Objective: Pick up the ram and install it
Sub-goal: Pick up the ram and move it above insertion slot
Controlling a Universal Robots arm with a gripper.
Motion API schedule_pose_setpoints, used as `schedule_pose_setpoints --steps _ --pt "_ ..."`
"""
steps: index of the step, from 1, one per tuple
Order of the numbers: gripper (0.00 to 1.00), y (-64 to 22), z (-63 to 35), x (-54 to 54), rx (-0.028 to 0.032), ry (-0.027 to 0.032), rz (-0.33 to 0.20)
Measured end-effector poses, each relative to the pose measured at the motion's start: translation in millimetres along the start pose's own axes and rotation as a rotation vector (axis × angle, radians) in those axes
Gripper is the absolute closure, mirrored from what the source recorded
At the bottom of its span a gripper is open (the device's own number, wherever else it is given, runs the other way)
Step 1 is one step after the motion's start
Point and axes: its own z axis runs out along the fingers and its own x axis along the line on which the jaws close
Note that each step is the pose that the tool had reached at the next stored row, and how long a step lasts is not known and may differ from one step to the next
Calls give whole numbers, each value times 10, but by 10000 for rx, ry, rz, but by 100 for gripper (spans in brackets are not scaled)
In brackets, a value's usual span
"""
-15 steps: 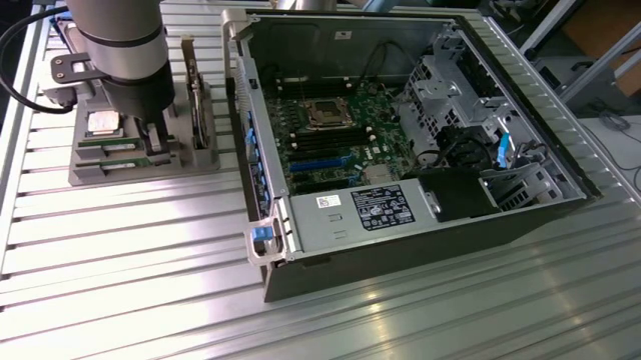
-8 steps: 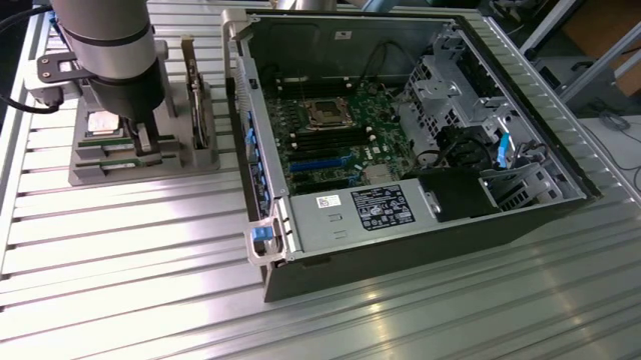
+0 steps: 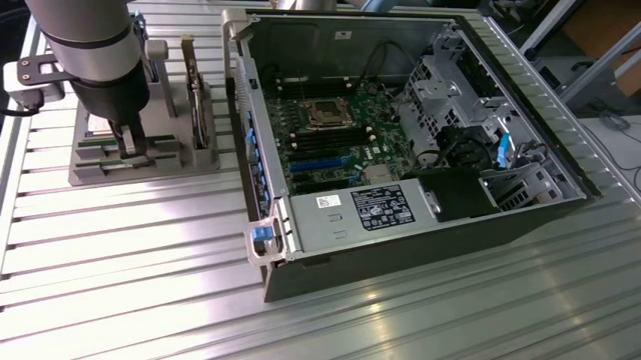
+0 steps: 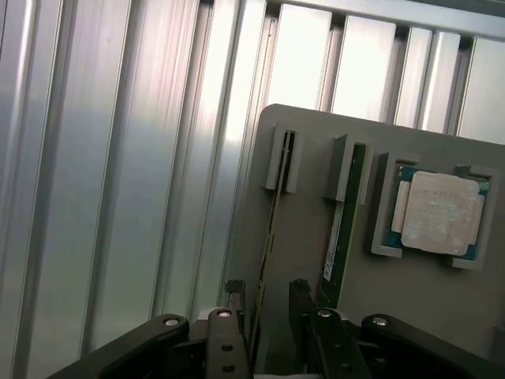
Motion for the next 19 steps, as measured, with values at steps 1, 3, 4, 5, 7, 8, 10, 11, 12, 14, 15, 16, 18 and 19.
schedule_pose_setpoints --steps 1,3,4,5,7,8,10,11,12,14,15,16,18,19 --pt "64 7 13 -1 2 -1 0" --pt "64 12 25 1 1 0 -2" --pt "64 19 28 -1 0 0 0" --pt "64 30 30 -2 0 0 1" --pt "64 55 34 -5 1 0 0" --pt "64 64 36 -7 1 0 5" --pt "64 73 40 -8 2 2 86" --pt "64 73 41 -8 1 9 161" --pt "64 74 45 -8 0 26 305" --pt "64 76 46 -9 0 29 386" --pt "64 76 46 -9 0 29 386" --pt "64 76 46 -9 0 29 386" --pt "72 76 46 -9 0 29 386" --pt "78 76 46 -9 0 29 386"
